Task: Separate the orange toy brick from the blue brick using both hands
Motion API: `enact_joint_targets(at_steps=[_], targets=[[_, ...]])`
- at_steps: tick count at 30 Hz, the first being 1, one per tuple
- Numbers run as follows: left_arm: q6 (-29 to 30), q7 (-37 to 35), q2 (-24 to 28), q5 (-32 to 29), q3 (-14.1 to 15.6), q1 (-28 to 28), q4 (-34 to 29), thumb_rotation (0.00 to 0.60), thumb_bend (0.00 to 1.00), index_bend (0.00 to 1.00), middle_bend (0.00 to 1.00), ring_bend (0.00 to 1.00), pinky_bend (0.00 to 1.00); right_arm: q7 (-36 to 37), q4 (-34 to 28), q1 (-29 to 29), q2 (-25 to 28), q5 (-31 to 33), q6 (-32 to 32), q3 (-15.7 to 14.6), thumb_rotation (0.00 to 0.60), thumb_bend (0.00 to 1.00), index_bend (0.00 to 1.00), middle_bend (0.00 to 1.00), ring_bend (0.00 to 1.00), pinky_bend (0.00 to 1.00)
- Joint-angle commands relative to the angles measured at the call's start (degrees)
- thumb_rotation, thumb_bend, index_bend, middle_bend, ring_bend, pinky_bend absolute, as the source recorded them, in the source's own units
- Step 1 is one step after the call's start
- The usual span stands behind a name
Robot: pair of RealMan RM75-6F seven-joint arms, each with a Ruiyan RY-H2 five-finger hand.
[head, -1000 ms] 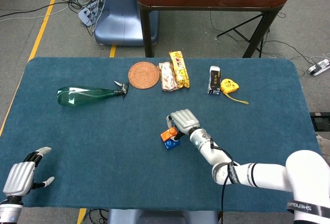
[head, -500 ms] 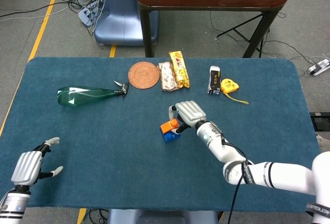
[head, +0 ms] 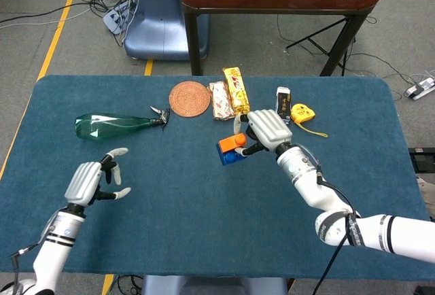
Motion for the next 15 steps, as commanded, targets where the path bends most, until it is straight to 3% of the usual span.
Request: enact_joint_targets(at_steps=[1,9,15], targets=[[-2.18,-0.03,-3.41,-3.89,-2.86,-3.34,-2.0,0.6,0.0,0.25,0.8,0.81,1.0,0.73,-0.95,-0.41,0.59,-0.53,0.91,0.6,0.6,0.55,0.66,1.0,1.0,1.0],[-3.01,0.12,-9.43,-14.4,-7.74,-8.29,-5.17,0.6,0.0,0.25,0.99,0.99,1.0,2.11,-1.51,-0.75,-0.96,-1.78,3.96,1.58,0.6,0.56,0.66,1.0,1.0,1.0],[-3.61,-0.04,-11.23,-22.09,-10.4,-10.86,-6.62,0.6,0.0,0.24,1.0,1.0,1.0,3.8,-0.86,-0.77,-3.17,-2.54,5.11,2.32,0.6,0.55,0.66,1.0,1.0,1.0]])
